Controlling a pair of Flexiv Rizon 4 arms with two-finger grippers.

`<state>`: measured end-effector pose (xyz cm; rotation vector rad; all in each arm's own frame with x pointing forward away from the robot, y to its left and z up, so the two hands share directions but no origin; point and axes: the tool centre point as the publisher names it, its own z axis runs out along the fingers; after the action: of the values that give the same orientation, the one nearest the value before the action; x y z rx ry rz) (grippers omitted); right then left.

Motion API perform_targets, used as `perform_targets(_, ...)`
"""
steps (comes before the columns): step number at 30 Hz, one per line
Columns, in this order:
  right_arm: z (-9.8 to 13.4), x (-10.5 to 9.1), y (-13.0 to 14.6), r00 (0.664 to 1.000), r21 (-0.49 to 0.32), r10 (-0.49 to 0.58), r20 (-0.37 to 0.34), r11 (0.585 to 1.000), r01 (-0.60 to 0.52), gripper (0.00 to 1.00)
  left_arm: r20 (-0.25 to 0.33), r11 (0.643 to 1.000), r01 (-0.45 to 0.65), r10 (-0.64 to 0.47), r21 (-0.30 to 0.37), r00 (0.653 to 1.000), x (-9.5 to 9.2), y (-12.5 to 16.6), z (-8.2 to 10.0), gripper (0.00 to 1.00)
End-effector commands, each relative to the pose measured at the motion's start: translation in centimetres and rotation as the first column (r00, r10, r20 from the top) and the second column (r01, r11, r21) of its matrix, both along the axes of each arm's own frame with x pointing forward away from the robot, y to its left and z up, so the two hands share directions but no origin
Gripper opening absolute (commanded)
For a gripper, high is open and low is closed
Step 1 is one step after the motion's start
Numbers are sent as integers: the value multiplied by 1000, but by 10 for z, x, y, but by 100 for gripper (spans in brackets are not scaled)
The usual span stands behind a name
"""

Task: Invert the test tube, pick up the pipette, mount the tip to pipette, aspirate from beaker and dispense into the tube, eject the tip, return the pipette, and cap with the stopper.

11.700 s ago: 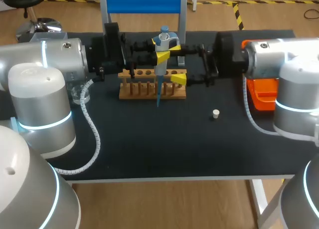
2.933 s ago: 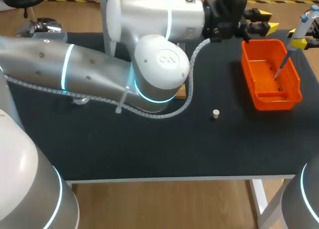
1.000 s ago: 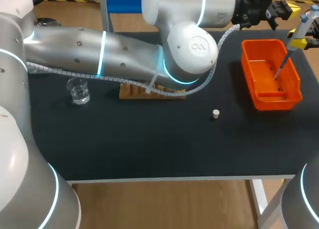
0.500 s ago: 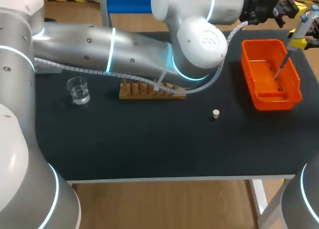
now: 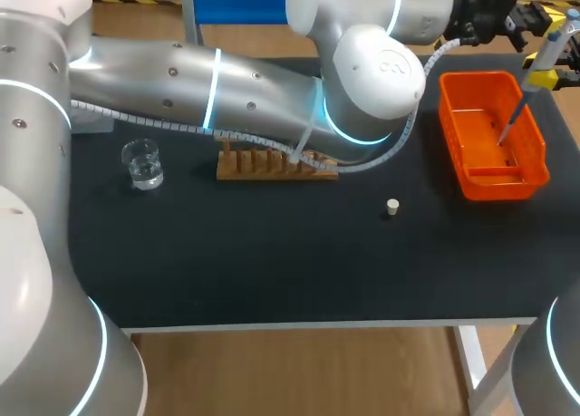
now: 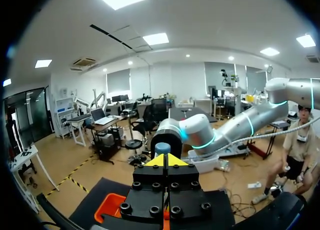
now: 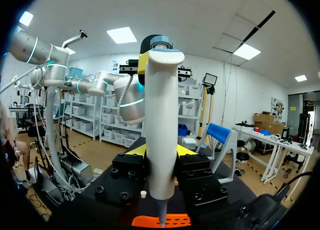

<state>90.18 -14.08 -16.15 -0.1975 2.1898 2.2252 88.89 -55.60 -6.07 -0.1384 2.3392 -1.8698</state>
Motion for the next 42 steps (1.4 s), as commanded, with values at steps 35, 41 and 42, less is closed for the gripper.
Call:
perform_targets(35,0,1,-2,1000,0,5,0,1000,-5,0,-8,981,12,-14,-196,1000,5,-2,-31,0)
perform_targets(41,0,1,-2,1000,0,5,0,1000,-5,0,-9,979,9,-12,-201,1000,5,-4,-35,0)
perform_targets(42,0,1,-2,1000,0,5,0,1000,-5,0,-10,979,9,-12,-202,1000,5,-4,-36,0)
